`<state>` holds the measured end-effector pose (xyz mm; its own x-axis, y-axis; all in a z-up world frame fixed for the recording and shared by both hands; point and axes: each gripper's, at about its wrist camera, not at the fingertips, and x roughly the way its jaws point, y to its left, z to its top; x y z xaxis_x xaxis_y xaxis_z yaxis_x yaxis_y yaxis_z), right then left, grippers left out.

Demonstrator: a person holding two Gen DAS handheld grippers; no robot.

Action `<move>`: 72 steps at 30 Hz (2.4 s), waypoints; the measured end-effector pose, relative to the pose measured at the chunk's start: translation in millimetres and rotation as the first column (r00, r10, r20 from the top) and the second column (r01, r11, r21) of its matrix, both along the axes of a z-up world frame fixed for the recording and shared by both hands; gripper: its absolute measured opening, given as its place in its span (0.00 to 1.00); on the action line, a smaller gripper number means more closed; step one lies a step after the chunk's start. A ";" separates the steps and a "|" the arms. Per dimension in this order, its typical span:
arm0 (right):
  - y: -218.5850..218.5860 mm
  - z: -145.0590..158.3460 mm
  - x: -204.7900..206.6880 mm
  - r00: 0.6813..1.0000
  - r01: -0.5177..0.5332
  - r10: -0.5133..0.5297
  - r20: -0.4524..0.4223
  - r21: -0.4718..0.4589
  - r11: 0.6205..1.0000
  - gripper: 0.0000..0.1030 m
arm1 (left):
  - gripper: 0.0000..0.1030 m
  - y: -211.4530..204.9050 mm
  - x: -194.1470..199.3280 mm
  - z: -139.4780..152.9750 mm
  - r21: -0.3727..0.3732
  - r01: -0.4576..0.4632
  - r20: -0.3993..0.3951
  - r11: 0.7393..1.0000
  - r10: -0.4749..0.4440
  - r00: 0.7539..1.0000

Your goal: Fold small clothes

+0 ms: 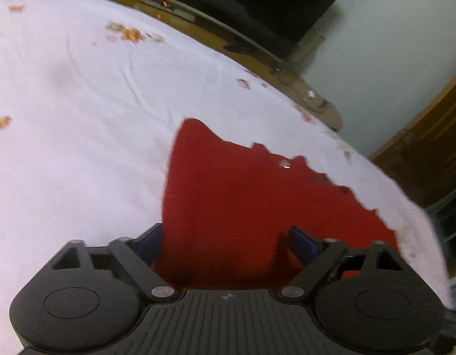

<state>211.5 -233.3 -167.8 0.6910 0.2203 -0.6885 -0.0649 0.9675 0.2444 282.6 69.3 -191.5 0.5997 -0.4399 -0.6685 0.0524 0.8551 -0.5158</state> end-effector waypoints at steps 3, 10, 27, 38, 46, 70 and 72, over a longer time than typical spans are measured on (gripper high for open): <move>-1.2 0.5 1.1 1.000 -0.001 0.001 0.002 0.006 1.000 0.61 | 0.81 2.4 2.5 0.2 0.019 0.030 -0.009 0.999 -0.029 1.000; 1.9 4.0 -4.3 1.000 -0.021 0.020 -0.002 -0.011 1.000 0.61 | 0.81 21.0 -47.1 19.8 0.128 -0.045 -0.047 0.991 0.052 0.998; 22.2 6.8 -12.4 0.999 -0.039 0.039 0.002 0.003 0.999 0.61 | 0.81 42.1 -125.7 -23.7 -0.346 -0.343 -0.237 0.873 0.272 0.933; 24.7 0.8 -8.0 0.999 -0.026 0.026 0.026 -0.002 1.000 0.60 | 0.19 26.8 -90.2 -32.7 -0.346 -0.352 -0.169 0.870 0.312 0.935; 22.3 1.4 -1.0 0.999 -0.031 0.032 0.033 -0.039 0.999 0.53 | 0.09 13.2 -92.0 -1.6 -0.267 -0.308 -0.045 0.913 0.307 0.951; -157.7 8.2 -33.1 0.978 0.206 -0.162 -0.129 0.507 0.837 0.60 | 0.10 -221.0 -81.0 49.1 0.136 0.365 0.127 0.921 -0.381 0.916; -151.7 1.9 -29.8 0.981 0.183 -0.127 -0.144 0.507 0.842 0.60 | 0.43 -220.3 -86.5 58.4 0.172 0.370 0.130 0.913 -0.393 0.910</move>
<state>181.8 -385.0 -166.0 0.6793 0.4586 -0.5729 0.1275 0.6951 0.7075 196.1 -151.1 -133.1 0.5078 -0.5647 -0.6506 0.4598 0.8163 -0.3496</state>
